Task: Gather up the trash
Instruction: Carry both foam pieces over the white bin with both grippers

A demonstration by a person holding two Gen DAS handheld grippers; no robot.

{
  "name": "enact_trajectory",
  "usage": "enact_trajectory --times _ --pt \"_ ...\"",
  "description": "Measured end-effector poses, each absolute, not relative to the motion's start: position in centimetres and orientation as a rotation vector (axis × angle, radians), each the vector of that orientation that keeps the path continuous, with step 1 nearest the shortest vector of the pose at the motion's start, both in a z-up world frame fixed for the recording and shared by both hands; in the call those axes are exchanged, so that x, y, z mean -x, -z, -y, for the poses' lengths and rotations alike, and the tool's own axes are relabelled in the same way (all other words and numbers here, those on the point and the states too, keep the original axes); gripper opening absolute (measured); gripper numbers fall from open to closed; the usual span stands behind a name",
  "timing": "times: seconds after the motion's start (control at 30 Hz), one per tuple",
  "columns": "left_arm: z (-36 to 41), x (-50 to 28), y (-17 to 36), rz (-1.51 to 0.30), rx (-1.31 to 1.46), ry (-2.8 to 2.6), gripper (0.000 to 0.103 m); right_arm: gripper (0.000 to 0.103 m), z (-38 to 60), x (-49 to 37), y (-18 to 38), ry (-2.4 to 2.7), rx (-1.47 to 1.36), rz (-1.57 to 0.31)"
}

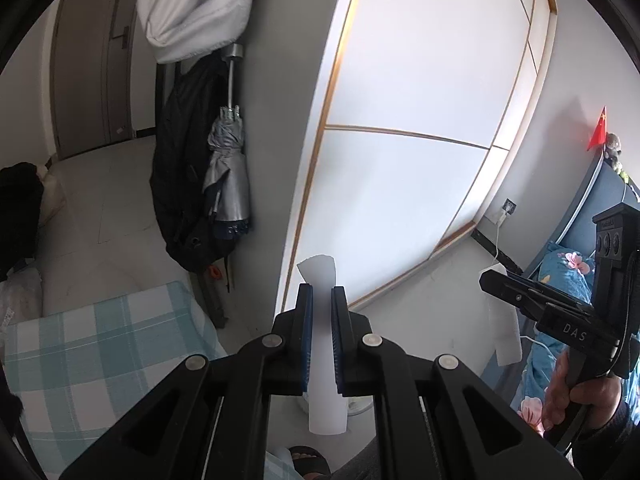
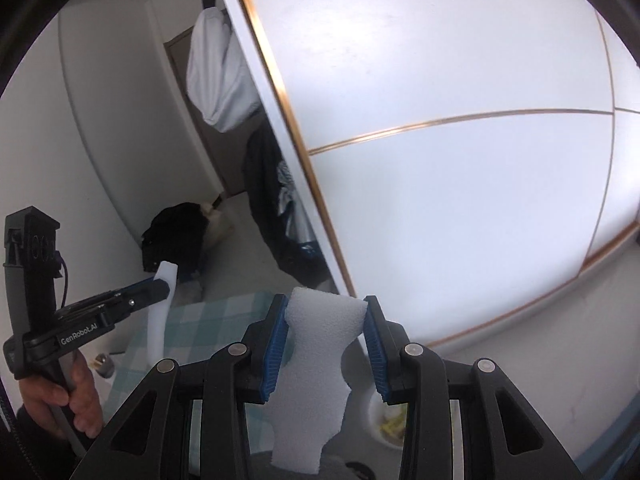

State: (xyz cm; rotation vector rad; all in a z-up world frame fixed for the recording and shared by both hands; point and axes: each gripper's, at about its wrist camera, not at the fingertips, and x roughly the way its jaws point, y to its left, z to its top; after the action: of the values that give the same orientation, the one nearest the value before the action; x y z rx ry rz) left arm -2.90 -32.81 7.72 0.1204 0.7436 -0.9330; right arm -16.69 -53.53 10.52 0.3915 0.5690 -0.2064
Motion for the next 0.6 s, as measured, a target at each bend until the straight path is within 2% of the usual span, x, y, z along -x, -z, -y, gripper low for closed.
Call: enact_trajectory --times 0.6 --pt "42.1 -0.1 2.4 -1.006 -0.273 1.009 0.005 0.036 61.7 15.0 3.9 0.339 -0.635 -0.763"
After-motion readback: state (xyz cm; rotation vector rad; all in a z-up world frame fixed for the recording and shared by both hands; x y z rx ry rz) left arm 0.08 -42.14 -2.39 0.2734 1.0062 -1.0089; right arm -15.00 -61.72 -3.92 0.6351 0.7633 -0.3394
